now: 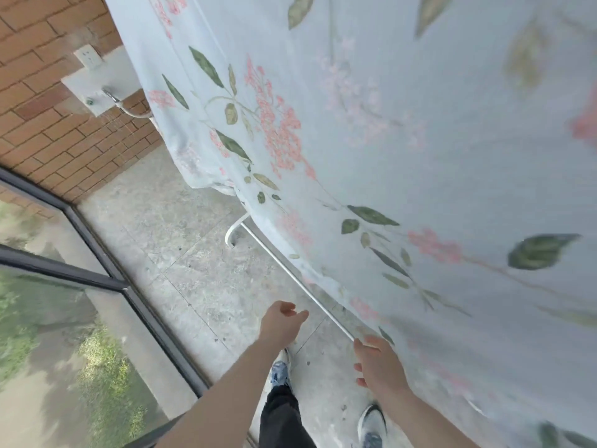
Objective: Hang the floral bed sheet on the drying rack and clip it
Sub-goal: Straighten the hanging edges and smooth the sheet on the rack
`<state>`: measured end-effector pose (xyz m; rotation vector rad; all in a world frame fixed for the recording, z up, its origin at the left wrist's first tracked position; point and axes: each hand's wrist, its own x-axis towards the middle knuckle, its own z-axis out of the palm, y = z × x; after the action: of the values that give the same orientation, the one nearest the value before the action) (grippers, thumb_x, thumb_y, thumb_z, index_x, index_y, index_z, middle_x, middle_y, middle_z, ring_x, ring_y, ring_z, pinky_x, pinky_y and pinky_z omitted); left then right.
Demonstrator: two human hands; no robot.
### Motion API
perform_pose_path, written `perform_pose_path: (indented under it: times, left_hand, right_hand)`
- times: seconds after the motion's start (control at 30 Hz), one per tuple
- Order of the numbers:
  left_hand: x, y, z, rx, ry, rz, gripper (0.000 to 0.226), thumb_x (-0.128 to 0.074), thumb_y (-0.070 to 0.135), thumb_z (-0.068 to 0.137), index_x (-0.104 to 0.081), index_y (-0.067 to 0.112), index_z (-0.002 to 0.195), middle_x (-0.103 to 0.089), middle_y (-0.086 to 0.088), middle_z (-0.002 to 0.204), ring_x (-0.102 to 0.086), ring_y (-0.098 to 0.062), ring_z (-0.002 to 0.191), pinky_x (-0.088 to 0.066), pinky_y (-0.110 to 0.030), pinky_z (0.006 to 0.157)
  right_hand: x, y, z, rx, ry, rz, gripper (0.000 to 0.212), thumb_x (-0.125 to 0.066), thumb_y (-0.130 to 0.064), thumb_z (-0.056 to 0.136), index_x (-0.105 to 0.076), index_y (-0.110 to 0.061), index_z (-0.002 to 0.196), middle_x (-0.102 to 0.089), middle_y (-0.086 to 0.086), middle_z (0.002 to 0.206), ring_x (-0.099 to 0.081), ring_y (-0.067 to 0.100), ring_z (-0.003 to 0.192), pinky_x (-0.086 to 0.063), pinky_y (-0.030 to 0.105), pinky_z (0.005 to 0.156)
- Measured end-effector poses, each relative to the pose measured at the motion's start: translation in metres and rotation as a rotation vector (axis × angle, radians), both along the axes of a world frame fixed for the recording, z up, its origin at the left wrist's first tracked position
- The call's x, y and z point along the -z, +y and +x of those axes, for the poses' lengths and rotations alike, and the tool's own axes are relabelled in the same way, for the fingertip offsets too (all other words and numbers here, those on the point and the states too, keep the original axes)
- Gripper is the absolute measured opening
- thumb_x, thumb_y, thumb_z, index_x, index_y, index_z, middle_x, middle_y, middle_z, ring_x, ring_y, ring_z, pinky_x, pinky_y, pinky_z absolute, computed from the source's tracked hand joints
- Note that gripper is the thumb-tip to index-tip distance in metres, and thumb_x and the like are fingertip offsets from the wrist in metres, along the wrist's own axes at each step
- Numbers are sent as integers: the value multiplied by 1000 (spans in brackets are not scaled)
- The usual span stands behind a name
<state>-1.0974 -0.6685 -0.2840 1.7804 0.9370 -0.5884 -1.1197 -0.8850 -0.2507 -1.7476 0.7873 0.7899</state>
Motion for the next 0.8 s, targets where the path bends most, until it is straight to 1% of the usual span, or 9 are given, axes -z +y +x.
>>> perform_pose_path:
  times: [0.07,0.13,0.23,0.27,0.37,0.47,0.63,0.73,0.8]
  left_hand:
    - [-9,-41,-30,-27,18,-84,55,-81,42,81,-63,16,125,-69,3,110,-69,-23,102,-58,-45,96]
    - [-16,-77,-53,-22,25,-152,57,-82,45,76,-64,18,123,-69,2,111,-69,-22,100,-59,-44,94]
    - [-29,-118,-78,46,20,-193,49,-81,45,78,-64,22,118,-67,5,111,-68,-19,95,-60,-41,89]
    - [-31,-128,-86,68,14,-196,47,-81,45,79,-64,23,117,-66,7,111,-68,-19,95,-60,-41,88]
    - [-36,-149,-98,146,10,-168,48,-79,48,78,-65,23,116,-67,8,110,-69,-21,98,-61,-43,89]
    - [-32,-168,-104,223,10,-134,41,-78,42,86,-62,21,118,-65,6,112,-69,-25,103,-59,-42,91]
    - [-36,-209,-125,295,21,-120,43,-78,38,87,-62,17,120,-65,-2,113,-68,-30,106,-58,-45,94]
    - [-43,-241,-140,311,5,-126,42,-79,36,86,-63,16,120,-67,-3,115,-68,-31,106,-57,-46,95]
    - [-49,-263,-151,352,-15,-121,42,-78,34,88,-63,15,122,-66,-1,117,-68,-28,105,-57,-40,88]
  right_hand:
    - [-12,-33,-30,3,9,-17,30,-61,-34,101,-54,-24,128,-66,-1,109,-71,21,84,-57,32,60]
    - [-17,-61,-54,-5,18,-47,31,-61,-35,101,-51,-25,129,-66,-1,108,-71,21,83,-59,34,62]
    - [-19,-101,-82,7,39,-115,38,-63,-38,99,-51,-25,133,-68,-2,107,-72,21,81,-64,43,76]
    - [-19,-112,-90,29,54,-121,40,-64,-38,98,-51,-25,134,-69,-1,108,-73,22,80,-64,44,77]
    - [-24,-141,-111,87,34,-114,45,-65,-37,99,-50,-23,138,-66,1,117,-73,25,83,-63,41,70]
    - [-30,-165,-125,129,9,-107,45,-66,-36,99,-49,-22,138,-63,2,121,-71,27,90,-62,37,67]
    - [-31,-211,-155,154,-17,-156,52,-69,-45,94,-49,-24,137,-64,-3,118,-72,25,92,-62,50,86]
    - [-44,-234,-173,129,-25,-150,48,-67,-41,97,-47,-25,138,-62,-2,120,-71,23,87,-63,41,73]
    - [-50,-251,-186,78,-29,-154,47,-66,-40,98,-47,-25,138,-62,-2,123,-70,23,89,-59,34,65]
